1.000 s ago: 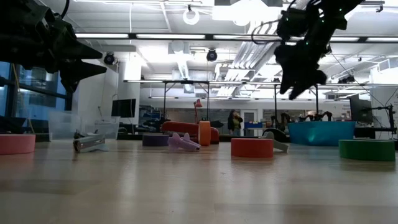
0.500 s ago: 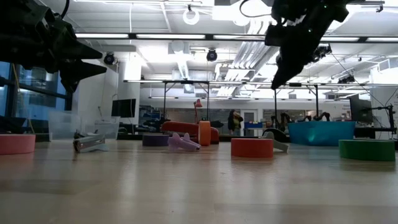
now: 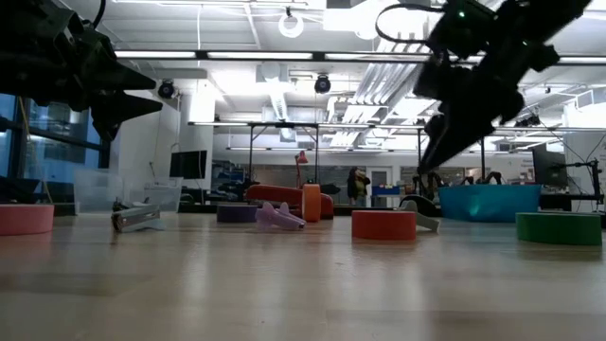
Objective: Pick and place Stapler, Stapler remover, tape
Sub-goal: Put the right light blue staple remover into the blue bin
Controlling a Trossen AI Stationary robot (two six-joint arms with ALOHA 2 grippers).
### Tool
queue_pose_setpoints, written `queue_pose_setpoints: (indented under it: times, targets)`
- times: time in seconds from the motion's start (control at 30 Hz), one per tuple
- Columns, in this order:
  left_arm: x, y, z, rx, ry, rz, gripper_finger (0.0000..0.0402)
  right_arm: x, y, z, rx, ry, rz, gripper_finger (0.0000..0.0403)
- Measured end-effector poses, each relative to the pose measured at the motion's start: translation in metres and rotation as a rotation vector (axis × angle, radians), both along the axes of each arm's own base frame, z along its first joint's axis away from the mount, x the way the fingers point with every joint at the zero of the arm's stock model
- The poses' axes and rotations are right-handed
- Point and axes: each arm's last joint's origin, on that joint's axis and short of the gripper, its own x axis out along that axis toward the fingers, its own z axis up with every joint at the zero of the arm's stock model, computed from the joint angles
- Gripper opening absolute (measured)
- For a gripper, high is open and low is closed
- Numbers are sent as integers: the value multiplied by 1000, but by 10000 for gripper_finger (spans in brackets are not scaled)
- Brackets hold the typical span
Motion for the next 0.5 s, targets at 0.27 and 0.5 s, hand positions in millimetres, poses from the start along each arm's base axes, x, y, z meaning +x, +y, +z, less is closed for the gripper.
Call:
queue_pose_setpoints:
  times: [0.27, 0.5]
  targets:
    - [0, 0, 0, 0, 0, 0, 195, -10, 9, -23, -45, -20, 12, 321]
    - [0, 0, 0, 0, 0, 0, 195, -9, 16, -42, -80, -11, 65, 333]
